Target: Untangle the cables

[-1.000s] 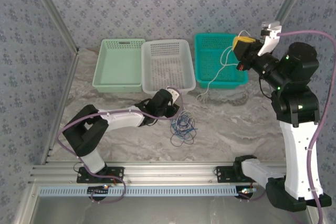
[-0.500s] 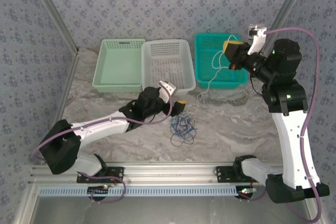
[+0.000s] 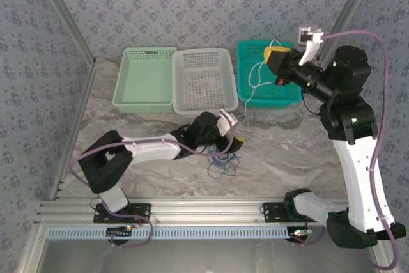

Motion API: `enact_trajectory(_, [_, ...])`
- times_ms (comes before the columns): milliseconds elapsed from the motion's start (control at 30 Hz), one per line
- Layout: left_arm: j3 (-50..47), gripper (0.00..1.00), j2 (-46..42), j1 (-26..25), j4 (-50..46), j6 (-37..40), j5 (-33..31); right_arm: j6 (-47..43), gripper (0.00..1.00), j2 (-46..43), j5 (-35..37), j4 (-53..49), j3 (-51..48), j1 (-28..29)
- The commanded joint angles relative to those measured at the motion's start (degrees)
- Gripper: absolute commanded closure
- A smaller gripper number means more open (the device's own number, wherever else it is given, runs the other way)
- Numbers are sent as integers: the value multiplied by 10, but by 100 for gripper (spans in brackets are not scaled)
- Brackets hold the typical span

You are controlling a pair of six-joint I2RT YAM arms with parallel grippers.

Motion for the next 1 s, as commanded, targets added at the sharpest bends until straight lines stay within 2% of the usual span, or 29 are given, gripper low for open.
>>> enact_trajectory(0, [43, 22, 32, -3, -7, -8, -38, 21, 100, -4, -22, -6, 35, 7])
enact_trajectory(133, [61, 30, 64, -3, -43, -13, -67, 12, 100, 4, -8, -27, 74, 5])
enact_trajectory(233, [51, 38, 74, -3, -58, -16, -80, 7, 100, 25, 3, -53, 129, -17])
enact_trajectory(400, [22, 46, 78, -3, -68, -17, -113, 26, 100, 87, -27, -54, 232, -42])
enact_trajectory(600, [1, 44, 55, -3, -55, -24, -131, -11, 100, 152, 14, -101, 295, -60])
enact_trajectory(967, [-37, 32, -44, -3, -53, -31, -151, -44, 100, 241, 67, -6, 195, -129])
